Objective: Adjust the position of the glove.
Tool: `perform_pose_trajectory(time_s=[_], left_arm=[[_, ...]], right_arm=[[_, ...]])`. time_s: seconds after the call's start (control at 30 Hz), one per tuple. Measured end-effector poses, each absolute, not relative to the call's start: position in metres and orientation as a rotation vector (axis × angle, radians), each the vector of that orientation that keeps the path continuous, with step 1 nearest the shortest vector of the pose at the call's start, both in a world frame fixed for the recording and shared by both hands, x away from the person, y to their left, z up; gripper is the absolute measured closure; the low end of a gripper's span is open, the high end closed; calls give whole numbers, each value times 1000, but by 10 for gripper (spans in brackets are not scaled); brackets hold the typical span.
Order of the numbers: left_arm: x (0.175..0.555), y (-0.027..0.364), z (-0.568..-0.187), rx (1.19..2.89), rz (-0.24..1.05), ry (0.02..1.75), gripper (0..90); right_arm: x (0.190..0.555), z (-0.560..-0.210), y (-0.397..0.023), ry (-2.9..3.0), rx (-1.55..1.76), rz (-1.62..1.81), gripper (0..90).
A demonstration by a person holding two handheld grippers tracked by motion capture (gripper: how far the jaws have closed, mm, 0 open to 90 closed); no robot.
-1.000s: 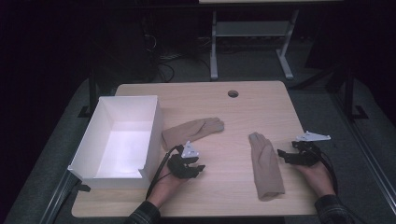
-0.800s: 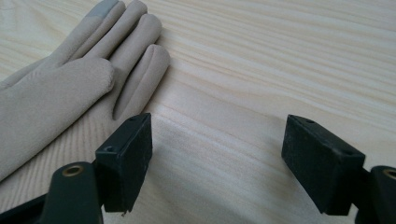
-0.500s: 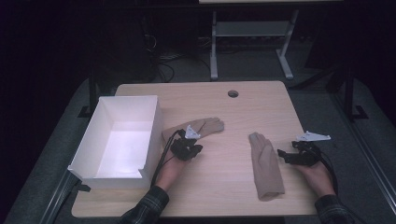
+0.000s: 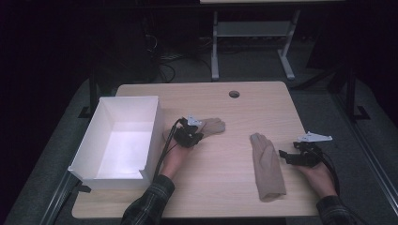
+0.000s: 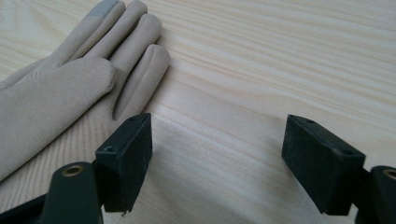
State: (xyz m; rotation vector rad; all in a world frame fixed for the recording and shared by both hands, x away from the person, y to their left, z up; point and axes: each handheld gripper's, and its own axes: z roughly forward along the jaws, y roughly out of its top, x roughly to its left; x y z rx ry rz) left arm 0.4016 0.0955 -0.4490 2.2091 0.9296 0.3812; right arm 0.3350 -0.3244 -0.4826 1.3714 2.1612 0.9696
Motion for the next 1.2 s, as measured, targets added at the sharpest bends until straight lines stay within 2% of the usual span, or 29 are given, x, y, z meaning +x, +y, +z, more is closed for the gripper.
perform_pose_trajectory(time_s=[0.2, 0.53, 0.97, 1.2], left_arm=[[413, 98, -456, 2219, 402, 961, 896], [417, 98, -464, 2213, 333, 986, 897], [406, 79, -464, 2232, 217, 900, 897], [394, 56, -463, 2261, 166, 821, 897]], right_arm=[[335, -483, -324, 2161, 1372, 969, 244], [335, -483, -324, 2162, 1371, 969, 243], [335, -483, -324, 2164, 1373, 968, 238], [335, -483, -324, 2165, 1371, 968, 235]])
